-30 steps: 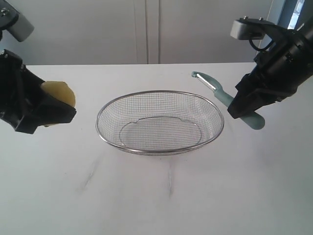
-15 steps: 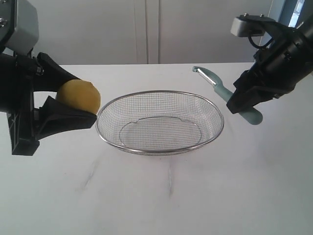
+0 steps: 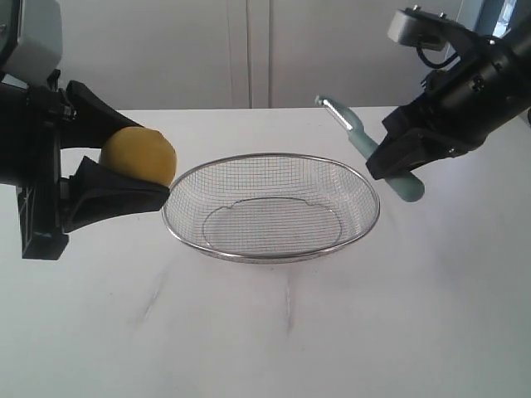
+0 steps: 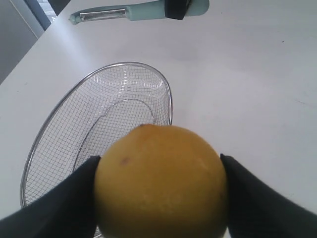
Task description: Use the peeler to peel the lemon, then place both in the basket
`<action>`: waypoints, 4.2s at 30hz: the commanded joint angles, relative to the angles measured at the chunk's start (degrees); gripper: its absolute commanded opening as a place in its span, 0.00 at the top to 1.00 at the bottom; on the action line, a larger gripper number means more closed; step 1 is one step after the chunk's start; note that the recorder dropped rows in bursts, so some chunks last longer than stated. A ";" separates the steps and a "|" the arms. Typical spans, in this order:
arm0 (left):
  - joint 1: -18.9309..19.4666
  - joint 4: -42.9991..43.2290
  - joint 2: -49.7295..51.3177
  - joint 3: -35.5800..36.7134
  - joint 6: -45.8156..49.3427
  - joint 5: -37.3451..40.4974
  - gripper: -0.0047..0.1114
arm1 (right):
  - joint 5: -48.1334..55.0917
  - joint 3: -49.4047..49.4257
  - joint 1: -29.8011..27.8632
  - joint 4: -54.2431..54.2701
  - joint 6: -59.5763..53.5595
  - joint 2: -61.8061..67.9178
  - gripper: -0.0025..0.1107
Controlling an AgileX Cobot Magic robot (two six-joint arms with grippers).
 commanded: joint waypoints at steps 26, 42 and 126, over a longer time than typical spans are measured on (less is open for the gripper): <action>-0.27 -11.93 -0.68 0.25 5.23 3.10 0.95 | 2.69 11.46 14.09 16.83 -1.39 3.69 0.98; -0.27 -11.16 3.70 0.25 6.73 -0.63 0.95 | -8.48 16.26 15.96 37.33 -7.91 3.78 0.98; -0.27 -12.05 9.73 0.25 8.11 -2.43 0.95 | -10.70 21.02 19.37 46.23 -16.31 3.78 0.98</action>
